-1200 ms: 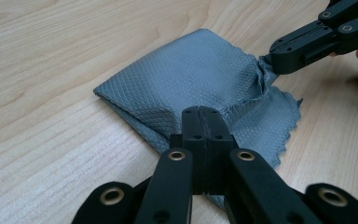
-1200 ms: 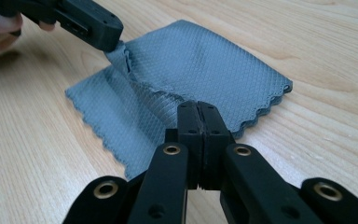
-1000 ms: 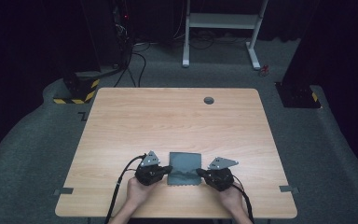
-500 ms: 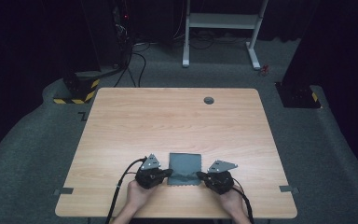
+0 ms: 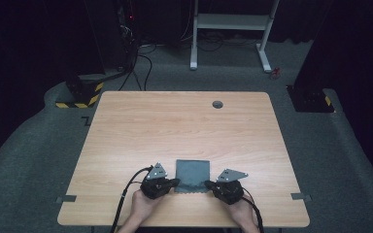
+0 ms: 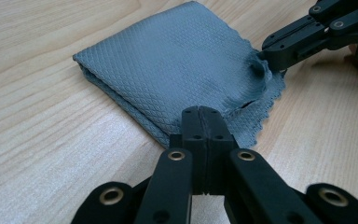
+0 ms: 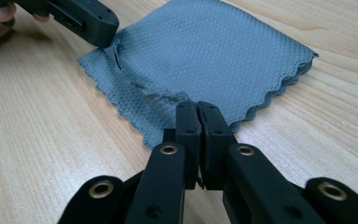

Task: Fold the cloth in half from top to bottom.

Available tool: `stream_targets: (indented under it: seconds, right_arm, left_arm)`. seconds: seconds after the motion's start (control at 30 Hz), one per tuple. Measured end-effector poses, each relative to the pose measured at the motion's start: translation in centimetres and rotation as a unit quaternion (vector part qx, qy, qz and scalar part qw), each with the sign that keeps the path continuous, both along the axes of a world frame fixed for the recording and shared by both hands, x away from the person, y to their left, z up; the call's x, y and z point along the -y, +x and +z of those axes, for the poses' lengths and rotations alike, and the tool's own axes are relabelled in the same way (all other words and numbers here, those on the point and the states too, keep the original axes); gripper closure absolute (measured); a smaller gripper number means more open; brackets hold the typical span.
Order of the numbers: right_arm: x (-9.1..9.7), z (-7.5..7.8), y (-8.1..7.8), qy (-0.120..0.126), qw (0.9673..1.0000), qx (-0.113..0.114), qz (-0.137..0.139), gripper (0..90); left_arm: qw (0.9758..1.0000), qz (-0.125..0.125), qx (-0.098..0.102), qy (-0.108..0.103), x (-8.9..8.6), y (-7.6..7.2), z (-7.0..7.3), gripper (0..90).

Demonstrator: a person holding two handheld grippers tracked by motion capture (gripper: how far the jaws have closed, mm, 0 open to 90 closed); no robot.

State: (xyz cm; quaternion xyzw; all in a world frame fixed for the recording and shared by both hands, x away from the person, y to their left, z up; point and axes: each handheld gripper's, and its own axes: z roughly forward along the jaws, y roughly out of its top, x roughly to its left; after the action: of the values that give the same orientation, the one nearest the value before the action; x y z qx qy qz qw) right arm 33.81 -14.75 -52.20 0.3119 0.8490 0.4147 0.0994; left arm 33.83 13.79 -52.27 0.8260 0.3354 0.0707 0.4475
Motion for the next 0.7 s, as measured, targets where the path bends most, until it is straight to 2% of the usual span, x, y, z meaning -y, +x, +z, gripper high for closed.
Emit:
stream_targets:
  seconds: [0.23,0.43,0.6,0.7]
  right_arm:
    - [0.4,0.3,-0.4,0.006,1.0000,-0.003,0.003,81.1]
    - [1.1,0.9,-0.7,0.020,0.9998,-0.007,0.002,77.6]
    - [1.6,1.4,-1.1,0.035,0.9994,-0.007,0.001,81.3]
    - [1.4,2.0,-0.9,0.034,0.9994,0.002,-0.007,85.4]
  left_arm:
    - [1.0000,-0.001,0.000,-0.003,-0.1,-0.1,0.1,87.0]
    - [0.9996,0.001,-0.005,-0.028,-0.8,-0.4,0.7,79.3]
    - [0.9994,0.009,0.008,-0.032,-1.3,-0.2,1.9,75.9]
    - [0.9993,0.016,0.014,-0.032,-0.9,0.4,2.5,74.0]
